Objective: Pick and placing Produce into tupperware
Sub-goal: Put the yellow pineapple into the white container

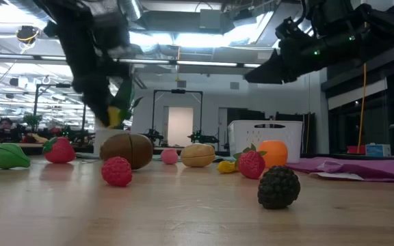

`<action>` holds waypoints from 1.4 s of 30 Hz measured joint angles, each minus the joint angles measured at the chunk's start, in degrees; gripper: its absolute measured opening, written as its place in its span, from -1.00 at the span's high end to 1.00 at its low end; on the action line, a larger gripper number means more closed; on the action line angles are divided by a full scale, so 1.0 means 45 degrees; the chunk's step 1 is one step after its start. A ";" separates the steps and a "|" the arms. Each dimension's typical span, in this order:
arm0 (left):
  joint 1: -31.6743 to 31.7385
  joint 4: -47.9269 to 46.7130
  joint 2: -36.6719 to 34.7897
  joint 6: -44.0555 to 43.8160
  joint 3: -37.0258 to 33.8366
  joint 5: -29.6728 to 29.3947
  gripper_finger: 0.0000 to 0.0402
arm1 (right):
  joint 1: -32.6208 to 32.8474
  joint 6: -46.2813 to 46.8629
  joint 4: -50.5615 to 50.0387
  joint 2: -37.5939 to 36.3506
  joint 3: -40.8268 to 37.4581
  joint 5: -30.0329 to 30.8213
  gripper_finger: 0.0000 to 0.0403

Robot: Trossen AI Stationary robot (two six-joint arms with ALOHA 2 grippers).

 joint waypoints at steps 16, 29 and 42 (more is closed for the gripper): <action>0.0000 0.7536 -0.1738 0.1615 -0.1877 0.2202 0.16 | 0.0005 -0.0007 -0.0633 0.0000 0.0000 0.0000 -0.15; -0.0004 1.4310 -0.1738 0.1292 -0.4523 0.4345 0.17 | 0.0008 -0.0003 -0.0414 0.0000 0.0000 -0.1039 -0.15; -0.0010 1.6963 -0.1731 0.0957 -0.5649 0.6111 0.16 | 0.0010 -0.0204 -0.0127 0.0000 0.0000 -0.3107 -0.15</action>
